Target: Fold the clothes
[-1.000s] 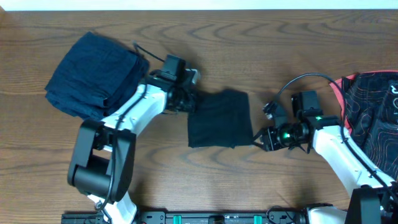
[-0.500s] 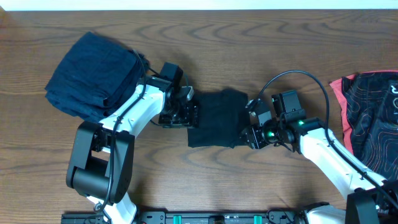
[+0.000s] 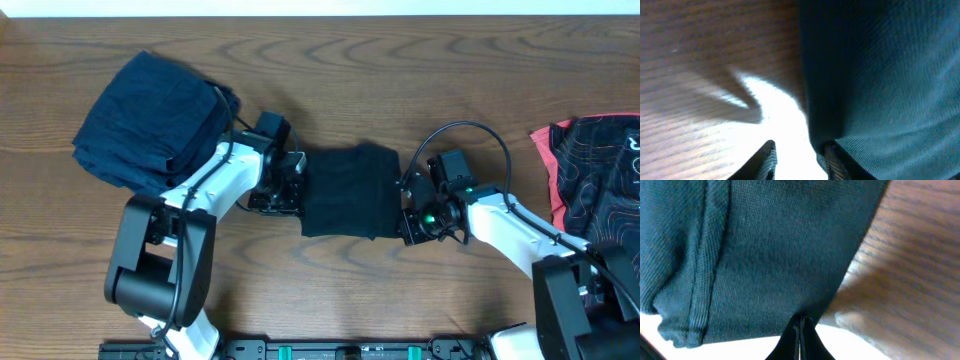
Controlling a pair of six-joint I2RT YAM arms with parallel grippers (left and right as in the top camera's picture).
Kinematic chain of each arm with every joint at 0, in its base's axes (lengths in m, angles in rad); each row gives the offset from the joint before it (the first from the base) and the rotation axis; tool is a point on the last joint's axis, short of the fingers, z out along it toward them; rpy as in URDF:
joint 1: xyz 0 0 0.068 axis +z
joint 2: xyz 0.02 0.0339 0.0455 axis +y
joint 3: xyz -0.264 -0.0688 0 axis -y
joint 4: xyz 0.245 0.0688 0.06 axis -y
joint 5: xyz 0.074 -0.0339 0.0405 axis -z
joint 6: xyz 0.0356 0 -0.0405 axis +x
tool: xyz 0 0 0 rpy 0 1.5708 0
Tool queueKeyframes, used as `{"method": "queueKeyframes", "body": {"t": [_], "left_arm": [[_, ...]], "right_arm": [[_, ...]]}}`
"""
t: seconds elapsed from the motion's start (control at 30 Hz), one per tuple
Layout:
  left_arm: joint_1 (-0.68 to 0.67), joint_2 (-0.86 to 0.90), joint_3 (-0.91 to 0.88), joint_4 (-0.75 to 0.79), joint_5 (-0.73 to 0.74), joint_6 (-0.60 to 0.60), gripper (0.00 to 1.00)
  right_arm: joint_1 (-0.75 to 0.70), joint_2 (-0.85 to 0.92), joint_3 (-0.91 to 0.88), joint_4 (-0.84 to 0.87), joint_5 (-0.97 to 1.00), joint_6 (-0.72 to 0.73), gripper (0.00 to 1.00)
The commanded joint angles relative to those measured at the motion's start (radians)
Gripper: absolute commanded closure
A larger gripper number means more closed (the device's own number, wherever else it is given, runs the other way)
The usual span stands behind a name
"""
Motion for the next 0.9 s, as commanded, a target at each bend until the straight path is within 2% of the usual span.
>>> {"method": "queueKeyframes", "body": {"t": [0.0,0.13,0.2,0.3,0.33,0.5,0.63,0.87], "left_arm": [[0.042,-0.069,0.045,-0.007,0.097,0.018,0.6],[0.071,-0.151,0.074,0.034,0.171,0.016,0.5],[0.071,-0.189,0.074,0.1,0.17,0.017,0.51],[0.064,-0.2,0.073,0.212,0.169,0.018,0.89],[0.063,-0.192,0.073,0.264,0.169,0.022,0.94],[0.062,-0.114,0.073,0.391,0.174,0.021,0.94],[0.062,-0.009,0.073,0.43,0.261,0.023,0.94],[0.079,0.143,0.073,0.442,0.23,0.033,0.94]], "right_arm": [[-0.011,-0.093,0.021,-0.023,0.018,0.023,0.96],[-0.011,-0.22,0.027,0.004,-0.032,0.042,0.95],[-0.007,-0.258,0.027,0.046,-0.042,0.094,0.99],[0.003,-0.259,0.026,0.101,-0.042,0.178,0.99],[0.009,-0.247,0.025,0.123,-0.042,0.206,0.99],[0.044,-0.15,0.025,0.212,-0.079,0.281,0.99],[0.088,-0.055,0.025,0.274,-0.145,0.297,0.99],[0.117,0.039,0.025,0.229,-0.074,0.371,0.99]]}}
